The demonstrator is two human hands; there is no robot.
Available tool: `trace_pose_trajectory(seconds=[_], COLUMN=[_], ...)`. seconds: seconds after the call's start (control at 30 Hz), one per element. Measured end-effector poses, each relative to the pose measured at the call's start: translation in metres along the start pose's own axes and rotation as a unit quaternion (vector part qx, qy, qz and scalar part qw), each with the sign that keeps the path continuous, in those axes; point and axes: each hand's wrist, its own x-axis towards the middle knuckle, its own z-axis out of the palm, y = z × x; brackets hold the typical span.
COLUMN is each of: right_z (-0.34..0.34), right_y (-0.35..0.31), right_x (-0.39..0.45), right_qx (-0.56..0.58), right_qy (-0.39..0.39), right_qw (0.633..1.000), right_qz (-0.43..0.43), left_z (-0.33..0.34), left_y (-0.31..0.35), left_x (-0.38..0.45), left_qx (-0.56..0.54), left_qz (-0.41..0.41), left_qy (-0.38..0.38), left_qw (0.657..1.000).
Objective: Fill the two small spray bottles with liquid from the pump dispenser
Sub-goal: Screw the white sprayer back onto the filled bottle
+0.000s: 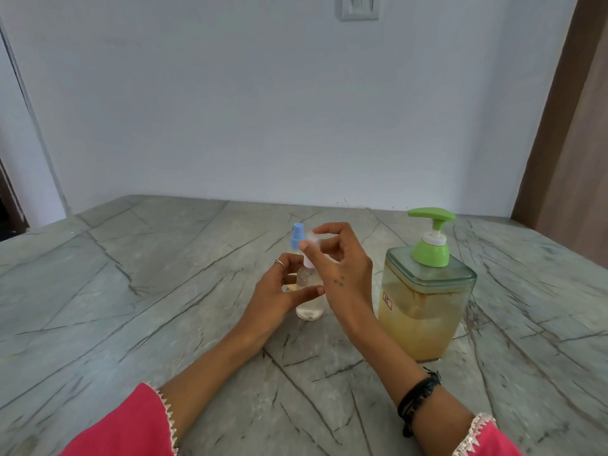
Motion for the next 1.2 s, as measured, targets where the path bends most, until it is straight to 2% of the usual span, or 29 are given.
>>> trace_pose_trajectory(seconds=[0.17,0.37,0.83,1.03,1.2], right_z=[0.002,-0.002,-0.002,0.002,-0.003], right_y=[0.009,0.008,0.015,0.019,0.016], right_x=[-0.002,0.000,0.002,0.001,0.002], right_qx=[-0.045,0.045,0.038,0.040,0.051], right_qy=[0.013,0.008,0.084,0.049,0.090], right_qw=[0.999,0.999,0.995,0.997,0.994], right_qz=[-0.001,0.019,0.039,0.041,0.018], left_z=[0.000,-0.001,0.001,0.001,0.000], left_y=[-0.001,-0.002,-0.002,-0.001,-0.001], left_x=[0.002,0.003,0.004,0.003,0.005], left_qx=[0.015,0.009,0.031,0.021,0.008], left_qz=[-0.007,-0.028,-0.035,-0.039,-0.049], left_qy=[0.012,0.012,0.028,0.028,0.046], left_qw=[1.000,0.999,0.999,0.999,0.998])
